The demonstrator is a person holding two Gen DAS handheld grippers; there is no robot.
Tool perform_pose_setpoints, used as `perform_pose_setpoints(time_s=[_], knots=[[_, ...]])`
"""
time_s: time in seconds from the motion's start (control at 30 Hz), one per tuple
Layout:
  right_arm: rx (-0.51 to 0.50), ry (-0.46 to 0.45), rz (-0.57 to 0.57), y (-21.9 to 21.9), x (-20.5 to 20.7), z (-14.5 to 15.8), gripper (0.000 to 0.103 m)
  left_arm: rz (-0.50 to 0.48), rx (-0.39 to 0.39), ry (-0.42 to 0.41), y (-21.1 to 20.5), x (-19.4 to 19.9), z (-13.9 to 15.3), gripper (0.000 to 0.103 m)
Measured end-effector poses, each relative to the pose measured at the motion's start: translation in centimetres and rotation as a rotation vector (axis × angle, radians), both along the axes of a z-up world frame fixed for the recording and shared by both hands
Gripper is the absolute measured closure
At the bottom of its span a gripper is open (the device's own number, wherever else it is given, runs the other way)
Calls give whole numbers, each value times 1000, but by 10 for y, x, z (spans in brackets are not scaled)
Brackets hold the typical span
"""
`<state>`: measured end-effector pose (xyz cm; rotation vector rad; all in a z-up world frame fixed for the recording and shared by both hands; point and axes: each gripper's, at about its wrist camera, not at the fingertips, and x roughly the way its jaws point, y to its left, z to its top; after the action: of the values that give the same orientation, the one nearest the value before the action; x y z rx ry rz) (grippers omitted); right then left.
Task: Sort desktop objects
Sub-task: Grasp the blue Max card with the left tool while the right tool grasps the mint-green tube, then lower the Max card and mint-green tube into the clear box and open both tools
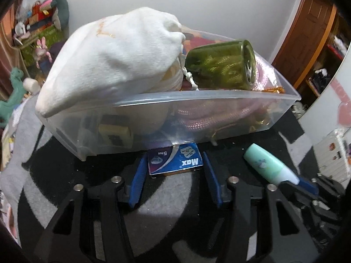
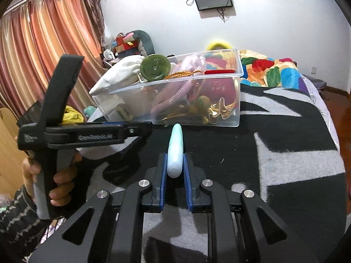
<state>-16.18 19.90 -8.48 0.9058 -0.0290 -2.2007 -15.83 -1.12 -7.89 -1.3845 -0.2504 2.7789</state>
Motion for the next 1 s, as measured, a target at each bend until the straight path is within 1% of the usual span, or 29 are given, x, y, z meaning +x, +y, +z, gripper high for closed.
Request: perform_pose_setpoints(time_s=[0.1, 0.2, 0.33, 0.5, 0.67, 0.8, 0.87, 1.0], knots=[[-31, 2, -1, 10, 1, 2, 90, -15, -27, 14, 5, 7, 0, 54], [-60, 8, -2, 16, 3, 6, 90, -20, -23, 26, 5, 14, 2, 54], [-83, 24, -6, 20, 3, 14, 90, -23, -23, 64, 7, 29, 9, 54], [-104, 47, -10, 23, 4, 25, 90, -44, -58, 149, 18, 47, 29, 54], [-116, 95, -4, 23, 11, 39, 90, -54, -44, 231, 16, 58, 57, 54], [-125, 153, -24, 27, 12, 55, 90, -42, -38, 282, 11, 58, 75, 54], [-129, 174, -36, 29, 10, 62, 90, -33, -33, 302, 6, 52, 84, 54], [-135, 207, -73, 30, -3, 74, 90, -26, -24, 337, 5, 41, 100, 54]])
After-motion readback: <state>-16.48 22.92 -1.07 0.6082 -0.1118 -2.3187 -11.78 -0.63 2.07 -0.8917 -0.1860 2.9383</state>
